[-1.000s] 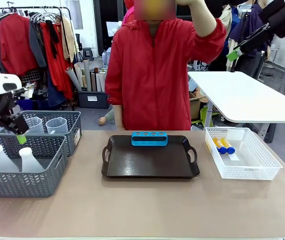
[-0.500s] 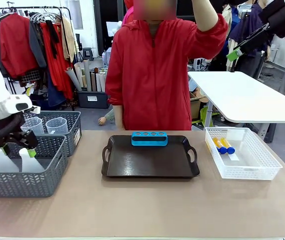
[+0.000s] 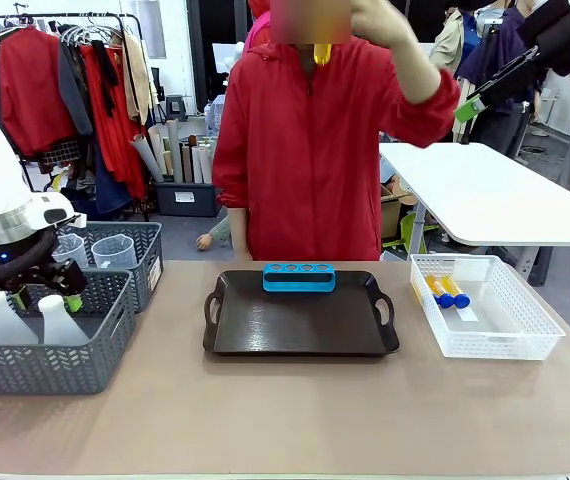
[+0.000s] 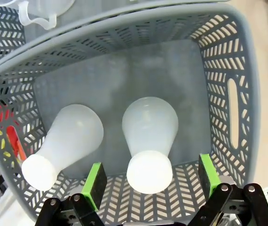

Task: Prepare the laboratory tools.
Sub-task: Pick up one Small flask and place it on the Handle tray.

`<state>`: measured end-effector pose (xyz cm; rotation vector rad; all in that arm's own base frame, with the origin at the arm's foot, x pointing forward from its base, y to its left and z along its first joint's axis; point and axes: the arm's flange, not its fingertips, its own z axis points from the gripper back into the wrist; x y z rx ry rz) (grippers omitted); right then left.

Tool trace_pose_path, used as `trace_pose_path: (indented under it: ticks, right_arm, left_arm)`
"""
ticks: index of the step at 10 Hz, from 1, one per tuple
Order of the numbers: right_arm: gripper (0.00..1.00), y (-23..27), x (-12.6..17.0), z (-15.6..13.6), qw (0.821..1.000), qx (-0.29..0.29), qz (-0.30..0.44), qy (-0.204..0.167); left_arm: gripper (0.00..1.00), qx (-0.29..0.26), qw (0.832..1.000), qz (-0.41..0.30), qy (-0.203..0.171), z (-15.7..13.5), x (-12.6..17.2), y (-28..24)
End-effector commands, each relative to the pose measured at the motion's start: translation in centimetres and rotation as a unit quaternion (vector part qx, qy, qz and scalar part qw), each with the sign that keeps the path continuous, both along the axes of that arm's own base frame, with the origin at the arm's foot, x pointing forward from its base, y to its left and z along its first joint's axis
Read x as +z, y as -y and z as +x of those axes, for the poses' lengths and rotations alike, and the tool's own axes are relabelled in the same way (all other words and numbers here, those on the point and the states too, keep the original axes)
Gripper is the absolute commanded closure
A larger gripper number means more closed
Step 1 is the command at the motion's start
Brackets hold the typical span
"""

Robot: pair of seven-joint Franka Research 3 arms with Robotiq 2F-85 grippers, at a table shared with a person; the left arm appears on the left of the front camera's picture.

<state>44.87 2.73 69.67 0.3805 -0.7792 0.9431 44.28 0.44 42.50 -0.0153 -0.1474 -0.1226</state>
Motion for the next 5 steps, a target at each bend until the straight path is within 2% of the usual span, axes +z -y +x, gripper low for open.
trace_pose_path:
  ticks: [1,3,5]
  right_arm:
    - [0.0,0.0,0.0,0.0,1.0,0.006,0.004,0.002]
    - [0.0,0.0,0.0,0.0,1.0,0.006,0.004,0.002]
    - [0.0,0.0,0.0,0.0,1.0,0.006,0.004,0.002]
  left_arm:
    - [0.0,0.013,1.0,-0.01,0.001,0.57,-0.07,0.08]
    - [0.03,-0.015,1.0,0.001,-0.006,0.44,-0.06,-0.1]
    - [0.43,-0.018,1.0,0.005,-0.013,0.55,-0.17,0.02]
